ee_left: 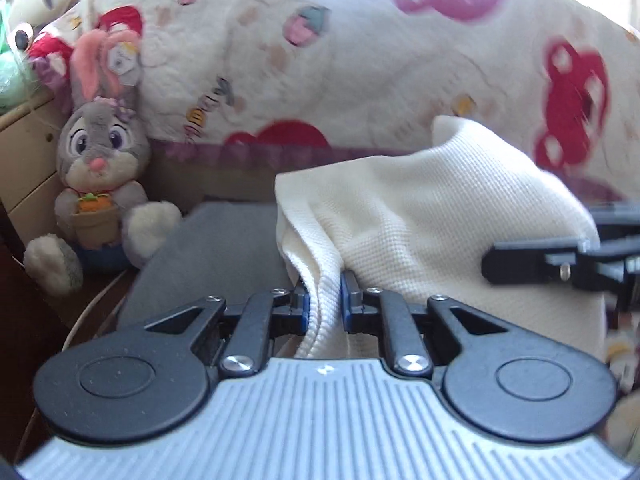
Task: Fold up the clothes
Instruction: 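Lift the folded cream blanket with both grippers and carry it toward the cloth stack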
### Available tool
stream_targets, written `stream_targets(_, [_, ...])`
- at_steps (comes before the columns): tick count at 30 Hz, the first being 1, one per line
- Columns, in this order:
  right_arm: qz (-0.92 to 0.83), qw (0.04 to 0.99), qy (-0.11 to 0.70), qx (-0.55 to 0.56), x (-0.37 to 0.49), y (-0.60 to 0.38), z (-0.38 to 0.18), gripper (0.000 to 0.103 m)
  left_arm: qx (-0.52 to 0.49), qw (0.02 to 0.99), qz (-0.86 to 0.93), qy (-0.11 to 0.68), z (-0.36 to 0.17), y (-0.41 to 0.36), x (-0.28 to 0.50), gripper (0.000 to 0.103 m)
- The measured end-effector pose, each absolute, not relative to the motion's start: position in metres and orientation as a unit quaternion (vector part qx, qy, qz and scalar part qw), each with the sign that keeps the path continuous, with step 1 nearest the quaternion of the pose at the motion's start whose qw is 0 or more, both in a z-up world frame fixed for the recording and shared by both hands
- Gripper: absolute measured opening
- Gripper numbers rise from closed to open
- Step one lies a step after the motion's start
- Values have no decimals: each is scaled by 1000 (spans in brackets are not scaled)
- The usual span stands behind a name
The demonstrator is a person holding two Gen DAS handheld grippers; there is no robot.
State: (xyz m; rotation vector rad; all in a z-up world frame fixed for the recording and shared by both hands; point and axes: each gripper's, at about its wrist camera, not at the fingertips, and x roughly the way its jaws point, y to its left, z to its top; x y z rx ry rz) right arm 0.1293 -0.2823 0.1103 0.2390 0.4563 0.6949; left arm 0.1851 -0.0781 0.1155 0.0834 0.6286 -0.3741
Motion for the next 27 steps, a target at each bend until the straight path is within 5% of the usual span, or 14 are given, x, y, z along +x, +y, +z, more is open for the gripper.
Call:
stream_targets(7, [344, 879, 213, 251, 215, -263, 93, 35, 63, 942, -134, 300, 154, -49, 266, 12])
stream_targets(8, [346, 867, 219, 283, 231, -259, 85, 41, 74, 940, -126, 308, 156, -46, 282, 12])
stream_targets(13, [313, 820, 314, 363, 307, -237, 17, 51, 122, 884, -66, 447, 71, -3, 384, 14])
stream_targets(16, [319, 804, 323, 383, 300, -246, -15, 54, 109, 892, -78, 432, 47, 9, 380, 14])
stream_targets(20, [357, 776, 320, 409, 289, -259, -25, 74, 93, 900, -94, 416, 48, 17, 372, 14])
stream_targets(27, [355, 763, 370, 394, 279, -242, -23, 80, 77, 915, -90, 385, 56, 26, 350, 26])
